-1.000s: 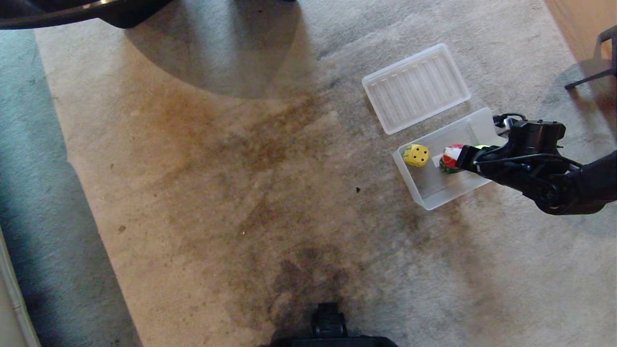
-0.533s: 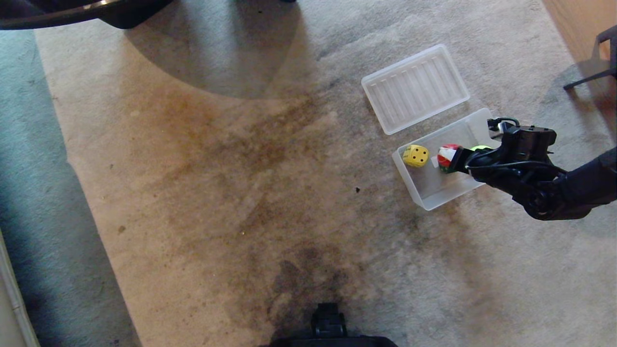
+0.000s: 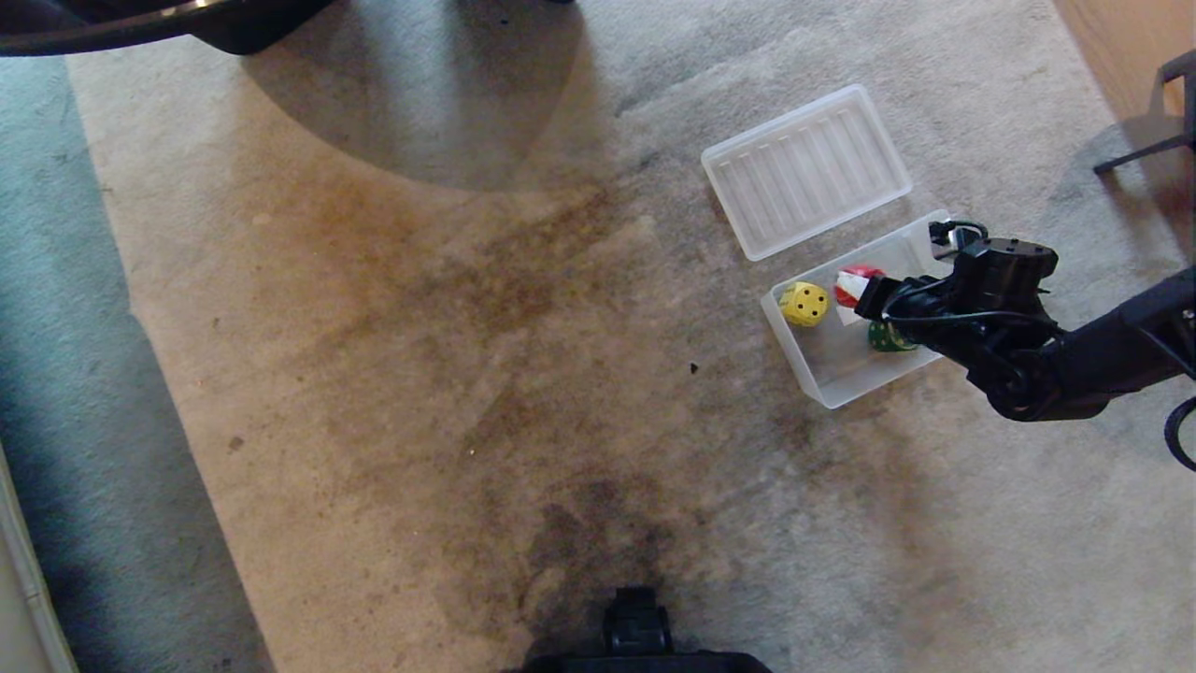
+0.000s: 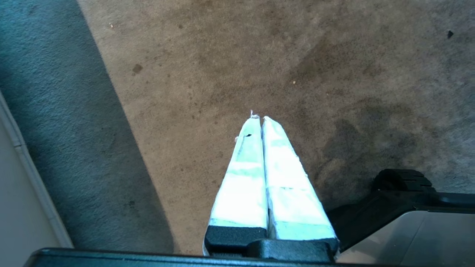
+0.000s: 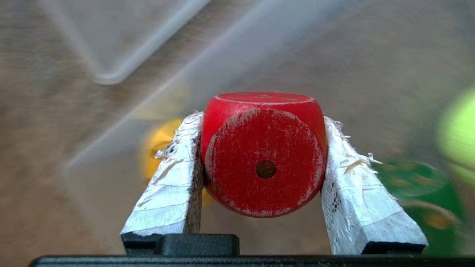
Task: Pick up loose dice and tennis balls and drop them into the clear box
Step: Put the toys in the box
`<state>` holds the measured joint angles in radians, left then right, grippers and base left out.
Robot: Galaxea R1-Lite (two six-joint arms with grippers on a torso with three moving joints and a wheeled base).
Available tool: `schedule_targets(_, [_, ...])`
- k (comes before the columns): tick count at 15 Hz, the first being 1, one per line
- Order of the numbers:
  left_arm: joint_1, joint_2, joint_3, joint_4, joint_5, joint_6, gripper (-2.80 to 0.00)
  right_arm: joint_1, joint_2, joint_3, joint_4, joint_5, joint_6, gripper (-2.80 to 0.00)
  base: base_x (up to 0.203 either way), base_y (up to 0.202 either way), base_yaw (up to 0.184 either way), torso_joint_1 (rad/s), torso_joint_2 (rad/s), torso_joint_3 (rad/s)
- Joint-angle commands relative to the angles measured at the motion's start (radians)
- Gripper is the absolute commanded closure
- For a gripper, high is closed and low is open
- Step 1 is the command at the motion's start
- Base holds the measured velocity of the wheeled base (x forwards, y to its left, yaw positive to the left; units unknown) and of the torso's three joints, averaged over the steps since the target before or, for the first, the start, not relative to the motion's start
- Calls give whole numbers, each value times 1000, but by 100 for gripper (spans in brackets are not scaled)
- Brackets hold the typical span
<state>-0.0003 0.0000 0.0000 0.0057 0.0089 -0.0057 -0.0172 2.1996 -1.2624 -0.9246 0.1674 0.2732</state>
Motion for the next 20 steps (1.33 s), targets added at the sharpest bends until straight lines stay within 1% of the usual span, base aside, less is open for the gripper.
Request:
schedule_targets(1, [0,0,0,0,0,0,0,-3,-3,-14,-7,1,1,0,0,0,0,0,0,0])
schedule_targets(5, [0,0,0,0,0,0,0,-3,14,-28,-7,0,-3,0,0,0,0,0,0,0])
schedule_targets(6, [0,0,0,0,0,0,0,-3,15,-28,-8,0,-4,-280,0,0,0,0,0,0])
schedule_targets(8, [0,0,0,0,0,0,0,-7,40,-41,-48,1,-9,-280,0,0,0,0,0,0])
schedule_targets(13, [0,0,0,0,0,0,0,-7,52,-40,-53,-5,-11,-280,0,0,0,0,0,0])
schedule_targets(15, [0,0,0,0,0,0,0,-12,-10,19,-16,-4,-9,-280,0,0,0,0,0,0])
schedule_targets(17, [0,0,0,0,0,0,0,-19,-171,126,54,-5,-3,-280,0,0,0,0,0,0])
schedule_targets(18, [0,0,0,0,0,0,0,-22,-224,183,94,-6,2,-280,0,0,0,0,0,0])
schedule_targets(19, [0,0,0,0,0,0,0,-26,-241,204,124,-6,6,-280,0,0,0,0,0,0])
schedule_targets(20, [0,0,0,0,0,0,0,-27,-242,205,127,-5,6,0,0,0,0,0,0,0])
